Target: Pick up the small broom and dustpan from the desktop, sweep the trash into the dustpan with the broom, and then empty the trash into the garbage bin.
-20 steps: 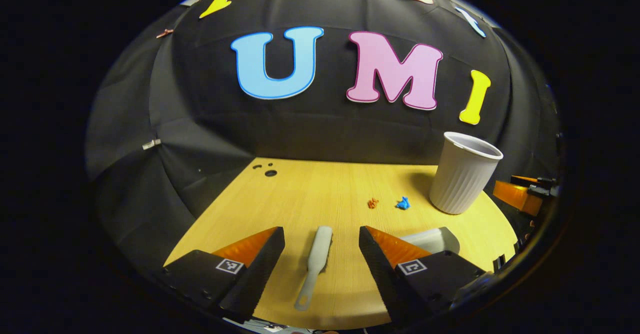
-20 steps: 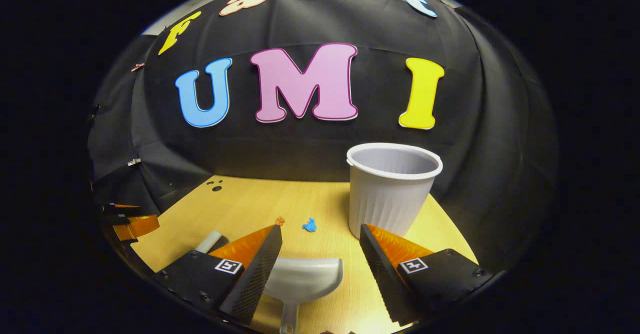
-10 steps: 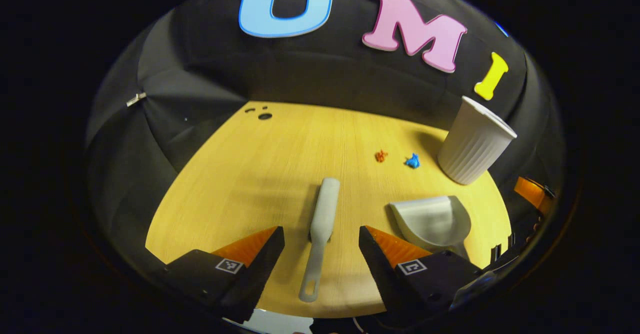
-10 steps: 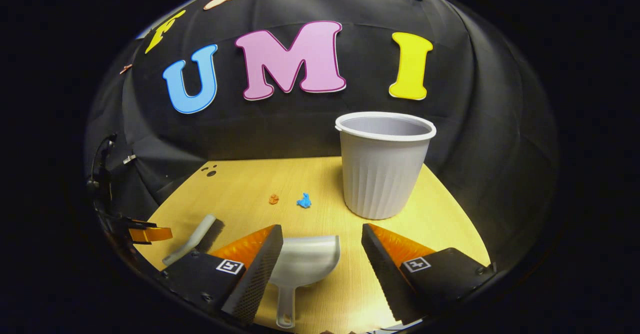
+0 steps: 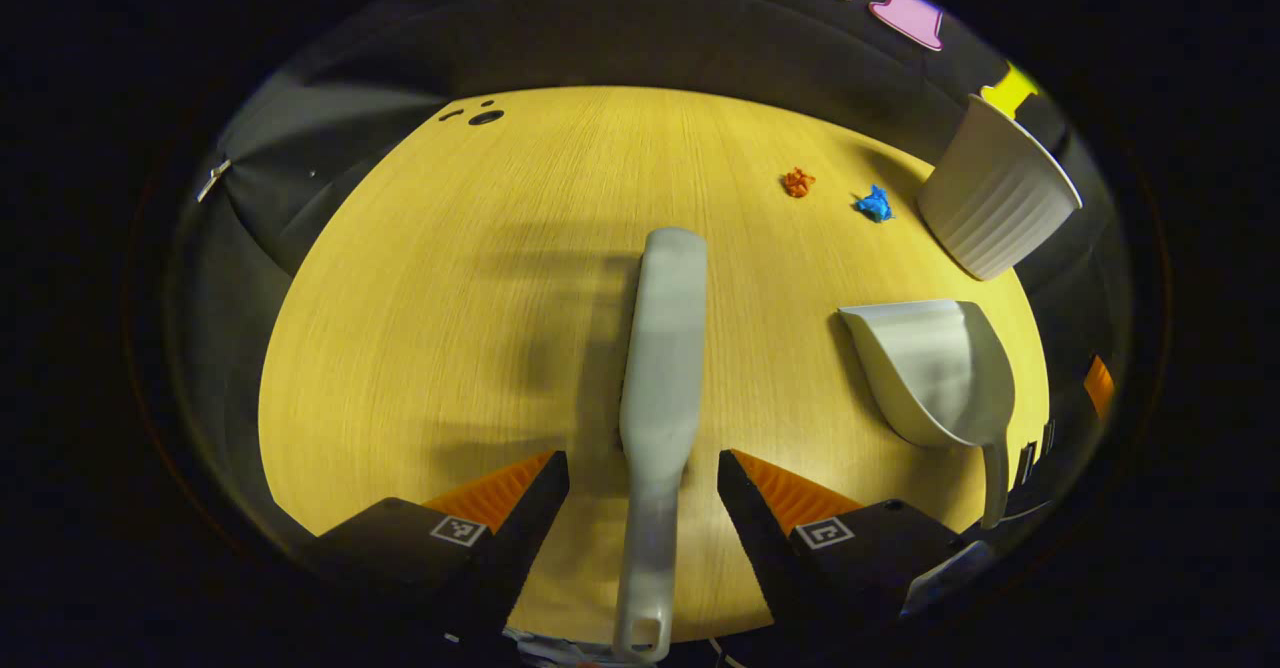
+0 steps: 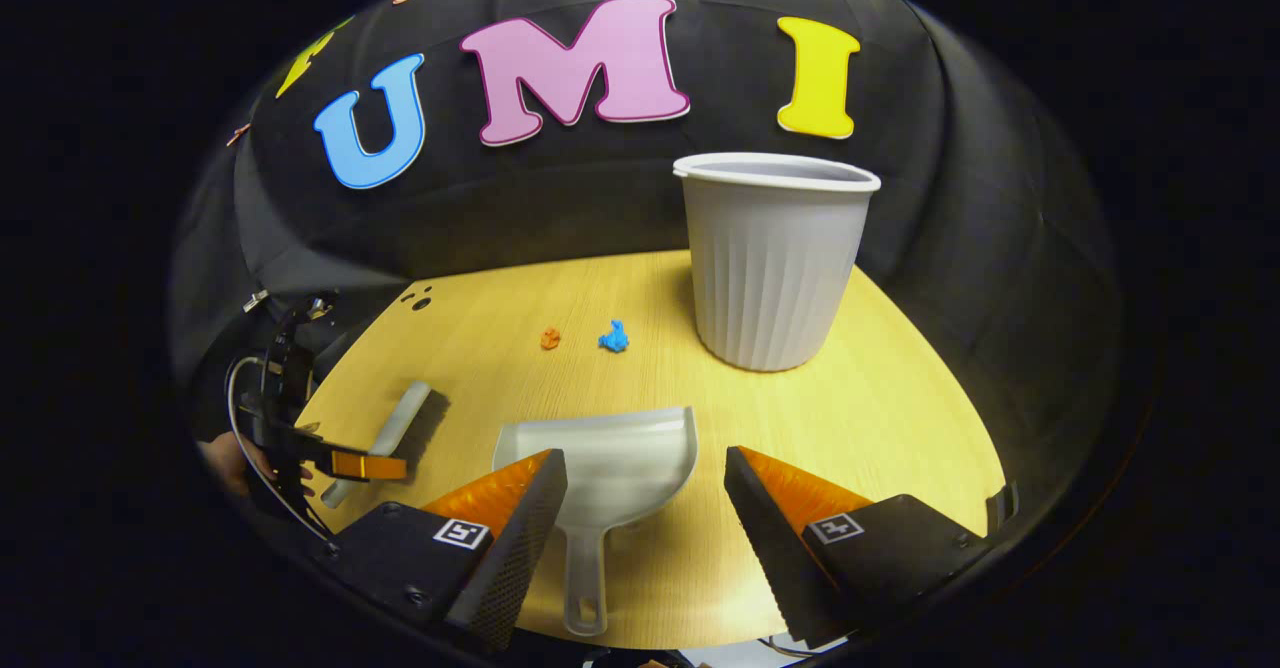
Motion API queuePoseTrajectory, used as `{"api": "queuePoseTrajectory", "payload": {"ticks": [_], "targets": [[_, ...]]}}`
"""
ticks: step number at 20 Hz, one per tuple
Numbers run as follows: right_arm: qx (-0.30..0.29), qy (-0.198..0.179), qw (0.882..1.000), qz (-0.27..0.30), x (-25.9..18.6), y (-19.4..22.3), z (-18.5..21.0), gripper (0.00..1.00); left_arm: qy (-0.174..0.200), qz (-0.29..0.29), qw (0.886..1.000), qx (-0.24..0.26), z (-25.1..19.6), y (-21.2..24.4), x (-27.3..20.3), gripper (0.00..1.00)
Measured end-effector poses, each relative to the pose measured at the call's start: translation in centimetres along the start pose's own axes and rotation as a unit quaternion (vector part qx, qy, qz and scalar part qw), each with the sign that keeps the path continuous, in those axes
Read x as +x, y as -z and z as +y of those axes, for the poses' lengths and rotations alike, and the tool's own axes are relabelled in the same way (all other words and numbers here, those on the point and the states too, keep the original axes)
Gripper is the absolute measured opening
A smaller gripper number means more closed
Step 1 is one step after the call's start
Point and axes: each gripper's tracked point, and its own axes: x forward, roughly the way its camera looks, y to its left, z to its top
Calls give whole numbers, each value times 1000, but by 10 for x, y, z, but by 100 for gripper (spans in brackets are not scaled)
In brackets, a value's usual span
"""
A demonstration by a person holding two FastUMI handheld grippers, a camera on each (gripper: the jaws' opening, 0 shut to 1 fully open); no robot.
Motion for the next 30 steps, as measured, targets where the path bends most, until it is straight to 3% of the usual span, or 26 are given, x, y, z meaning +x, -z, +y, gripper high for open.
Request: {"api": "queuePoseTrajectory", "payload": {"ticks": [3,5,6,9,10,14,19,22,26,30], "targets": [[4,-13,999,31,4,19,7,99,-15,12,1000,2,3,-2,13,95],[5,-17,999,45,10,29,9,99,-24,17,1000,3,3,-2,20,86],[7,-19,998,53,14,34,10,99,-32,17,999,5,2,-3,21,74],[16,-20,997,70,24,42,11,99,-35,13,999,27,-6,-4,24,61],[19,-20,997,74,27,44,12,99,-35,9,999,32,-8,-6,26,52],[31,-15,996,85,34,44,13,99,-34,-5,998,46,-11,-5,25,36],[29,-11,993,116,32,52,12,99,-32,-18,998,42,-9,-4,23,28],[31,-7,989,142,30,64,15,99,1,-34,999,26,-20,-3,13,26],[53,3,983,177,28,84,25,99,-2,-57,995,82,-14,-2,-13,26],[39,21,974,221,29,107,27,99,9,-89,988,125,-10,-2,-45,25]]}}
